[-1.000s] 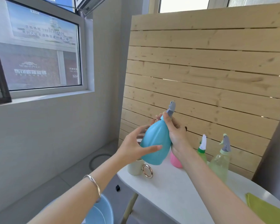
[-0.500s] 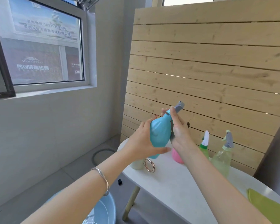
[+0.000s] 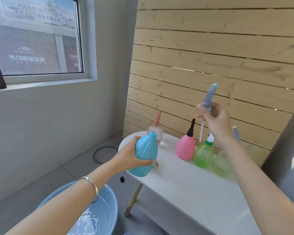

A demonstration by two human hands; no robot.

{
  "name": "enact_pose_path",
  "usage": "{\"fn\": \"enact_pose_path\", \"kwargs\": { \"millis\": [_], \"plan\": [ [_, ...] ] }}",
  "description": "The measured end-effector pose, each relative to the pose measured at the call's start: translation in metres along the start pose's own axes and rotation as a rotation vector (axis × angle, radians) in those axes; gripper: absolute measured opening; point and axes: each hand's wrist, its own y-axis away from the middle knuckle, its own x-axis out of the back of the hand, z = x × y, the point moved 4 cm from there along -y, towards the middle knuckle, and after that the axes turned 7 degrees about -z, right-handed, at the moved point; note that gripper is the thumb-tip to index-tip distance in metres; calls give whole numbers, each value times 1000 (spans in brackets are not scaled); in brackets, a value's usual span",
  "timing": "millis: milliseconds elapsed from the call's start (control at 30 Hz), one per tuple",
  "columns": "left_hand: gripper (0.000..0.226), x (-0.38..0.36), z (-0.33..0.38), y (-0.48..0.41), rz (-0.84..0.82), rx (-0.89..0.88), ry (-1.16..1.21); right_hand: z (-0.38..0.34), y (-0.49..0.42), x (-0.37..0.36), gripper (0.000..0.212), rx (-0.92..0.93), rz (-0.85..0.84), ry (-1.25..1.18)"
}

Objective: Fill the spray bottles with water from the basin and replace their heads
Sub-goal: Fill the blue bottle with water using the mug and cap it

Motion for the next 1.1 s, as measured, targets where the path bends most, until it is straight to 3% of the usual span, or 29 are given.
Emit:
{"fn": "enact_pose_path", "kwargs": {
  "millis": [167,233,333,467,633,700,800,867,1000,1100],
  "plan": [
    [86,-22,-7,4,-24,-3,60,121,49,-23,38,-284,-302,667],
    [87,-30,-12,5,-12,-10,80,170,74,-31,39,-379,-367,767],
    [84,-38,-24,7,-12,16,79,209,102,-37,32,-475,-352,732],
    [81,-44,-38,8,-3,25,75,221,105,-42,30,-448,-308,673],
    [81,-44,-47,9,24,30,101,232,94,-37,42,-457,-379,849],
    [88,-42,-52,9,13,19,93,228,92,-37,50,-490,-301,779],
    [91,-36,-57,12,40,4,101,203,87,-46,41,-292,-128,615],
    [87,-32,-59,14,71,10,119,184,83,-69,28,-213,-153,470],
    [83,-21,-64,21,85,26,116,176,78,-121,22,-468,-276,241],
    [81,-8,-69,29,125,37,136,184,78,-143,28,-588,-280,244]
  ]
}}
